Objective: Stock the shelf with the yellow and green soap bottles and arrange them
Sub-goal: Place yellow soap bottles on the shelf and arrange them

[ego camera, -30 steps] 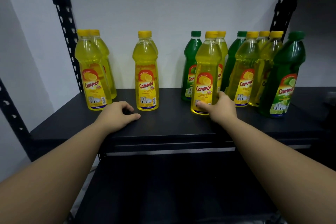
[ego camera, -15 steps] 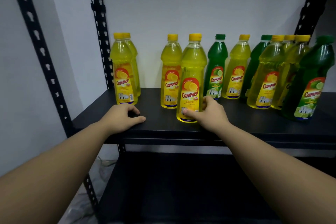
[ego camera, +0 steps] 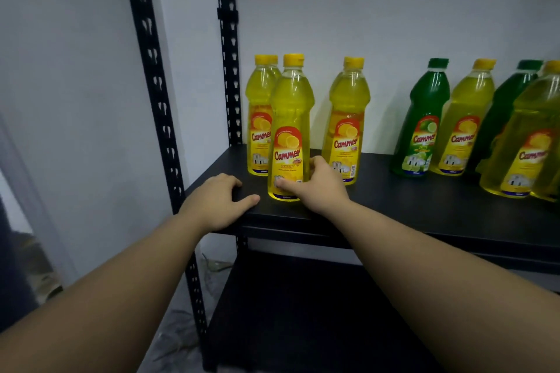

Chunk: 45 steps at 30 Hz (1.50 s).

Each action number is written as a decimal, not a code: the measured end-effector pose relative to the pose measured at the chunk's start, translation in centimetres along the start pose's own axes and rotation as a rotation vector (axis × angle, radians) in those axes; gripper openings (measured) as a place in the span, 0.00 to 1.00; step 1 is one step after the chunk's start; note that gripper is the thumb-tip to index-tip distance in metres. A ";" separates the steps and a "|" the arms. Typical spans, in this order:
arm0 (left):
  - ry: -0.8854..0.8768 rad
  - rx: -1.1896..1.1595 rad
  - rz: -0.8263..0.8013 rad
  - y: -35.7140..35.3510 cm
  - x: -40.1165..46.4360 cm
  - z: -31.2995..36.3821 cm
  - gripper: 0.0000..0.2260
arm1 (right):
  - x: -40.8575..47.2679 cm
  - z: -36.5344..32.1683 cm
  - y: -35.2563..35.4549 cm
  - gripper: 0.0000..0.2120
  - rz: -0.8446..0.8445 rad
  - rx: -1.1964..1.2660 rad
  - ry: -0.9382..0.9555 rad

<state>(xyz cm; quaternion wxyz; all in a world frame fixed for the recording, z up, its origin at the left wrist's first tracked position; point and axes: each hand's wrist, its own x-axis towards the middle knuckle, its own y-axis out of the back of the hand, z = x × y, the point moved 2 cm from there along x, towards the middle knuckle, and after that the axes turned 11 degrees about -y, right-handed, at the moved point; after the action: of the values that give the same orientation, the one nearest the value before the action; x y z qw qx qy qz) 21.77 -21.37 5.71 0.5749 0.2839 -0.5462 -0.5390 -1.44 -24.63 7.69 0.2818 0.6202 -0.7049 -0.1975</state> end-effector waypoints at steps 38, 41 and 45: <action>-0.060 -0.016 0.051 0.7 -2.4 0.2 0.32 | 2.5 -2.9 -5.7 0.43 -0.138 -0.088 0.013; -0.056 -0.020 0.060 0.7 -2.4 0.2 0.31 | 2.3 -3.2 -5.9 0.43 -0.130 -0.091 -0.001; -0.064 -0.021 0.067 0.6 -2.3 0.2 0.31 | 2.0 -3.3 -6.0 0.38 -0.101 -0.073 0.010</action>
<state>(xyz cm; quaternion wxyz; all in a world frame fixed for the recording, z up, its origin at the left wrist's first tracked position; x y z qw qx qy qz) 22.22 -19.01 5.56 0.5777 0.2422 -0.5677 -0.5341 5.14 -27.27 6.77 0.2975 0.6455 -0.6634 -0.2338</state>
